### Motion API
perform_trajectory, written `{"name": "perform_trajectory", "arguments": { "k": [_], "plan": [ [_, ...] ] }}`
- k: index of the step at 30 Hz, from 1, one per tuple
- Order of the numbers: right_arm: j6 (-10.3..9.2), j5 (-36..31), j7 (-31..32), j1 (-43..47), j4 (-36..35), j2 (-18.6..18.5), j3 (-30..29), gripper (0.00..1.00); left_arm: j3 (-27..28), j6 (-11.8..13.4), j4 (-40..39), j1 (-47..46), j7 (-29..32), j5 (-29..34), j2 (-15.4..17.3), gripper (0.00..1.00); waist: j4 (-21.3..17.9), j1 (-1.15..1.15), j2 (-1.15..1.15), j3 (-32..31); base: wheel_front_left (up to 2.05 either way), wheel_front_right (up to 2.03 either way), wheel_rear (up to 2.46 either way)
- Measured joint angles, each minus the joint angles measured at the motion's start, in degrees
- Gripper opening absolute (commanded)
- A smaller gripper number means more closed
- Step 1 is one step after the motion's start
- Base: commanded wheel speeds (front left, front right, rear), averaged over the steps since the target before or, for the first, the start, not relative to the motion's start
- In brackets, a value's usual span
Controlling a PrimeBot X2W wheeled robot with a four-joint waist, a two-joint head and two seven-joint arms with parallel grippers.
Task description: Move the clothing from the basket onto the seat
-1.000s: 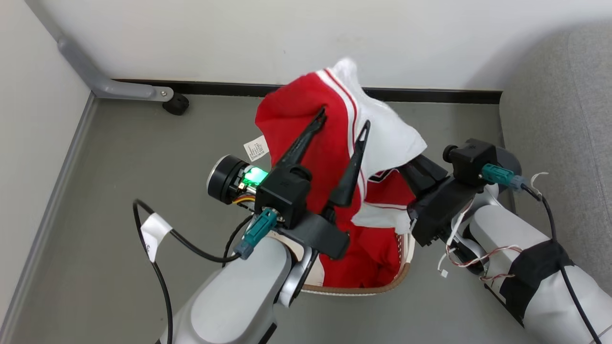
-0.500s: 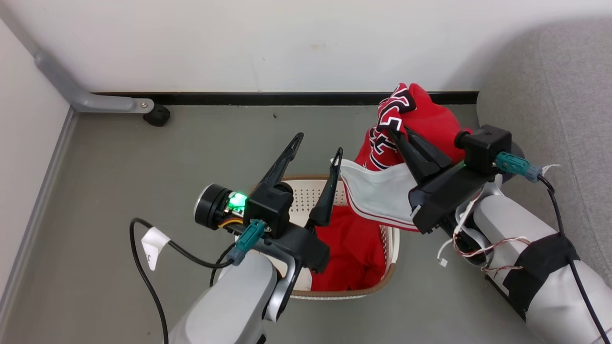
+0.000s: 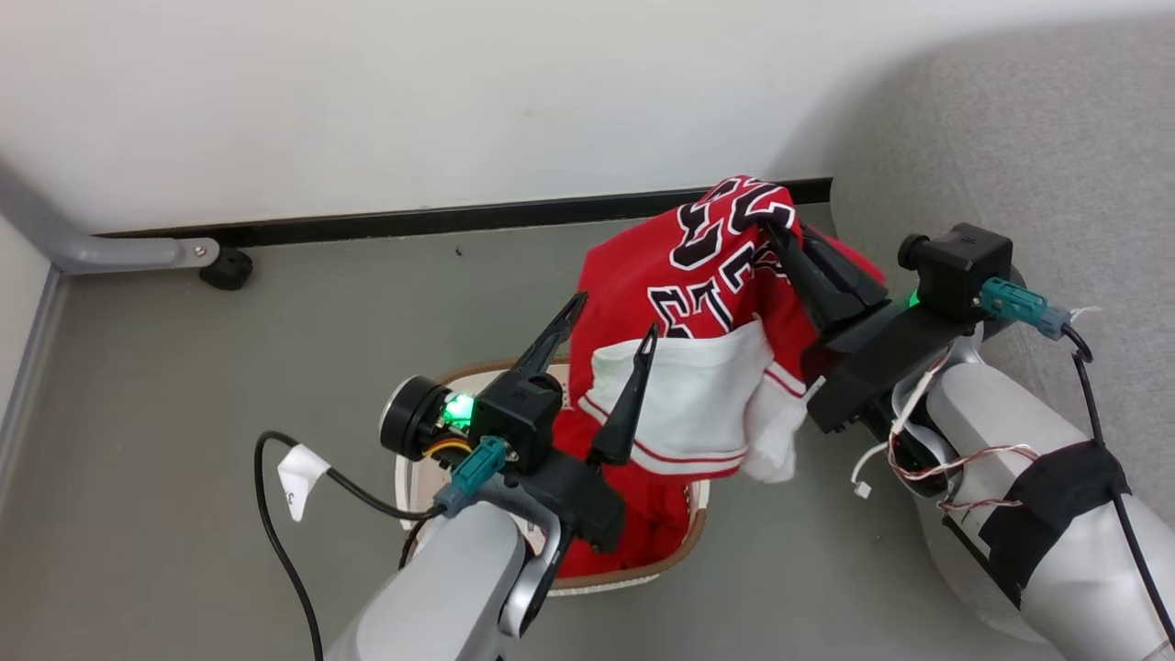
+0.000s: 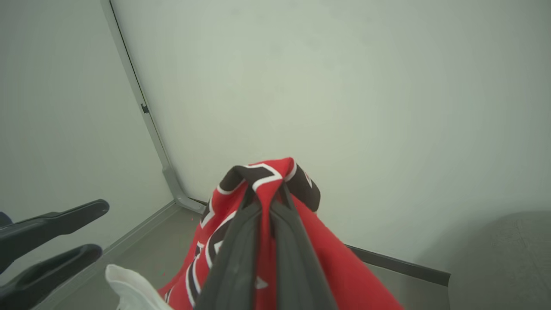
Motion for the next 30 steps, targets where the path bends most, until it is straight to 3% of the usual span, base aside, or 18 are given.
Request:
{"name": "perform_trajectory", "arguments": {
  "k": [17, 30],
  "plan": [
    [0.00, 0.0, 0.0, 1.5, -1.9, -0.2, -3.4, 0.00, -0.7, -5.0, 3.9, 0.9, 0.0, 0.0, 0.2, 1.00, -9.6, 0.00, 0.00, -1.2, 0.00, 0.00, 0.00],
    [0.00, 0.0, 0.0, 3.5, -3.1, -0.2, -5.6, 0.00, -2.2, -7.1, 6.5, 0.7, 0.0, 0.3, 0.2, 1.00, -16.9, 0.00, 0.00, -1.6, 0.00, 0.00, 0.00]
  ]
}}
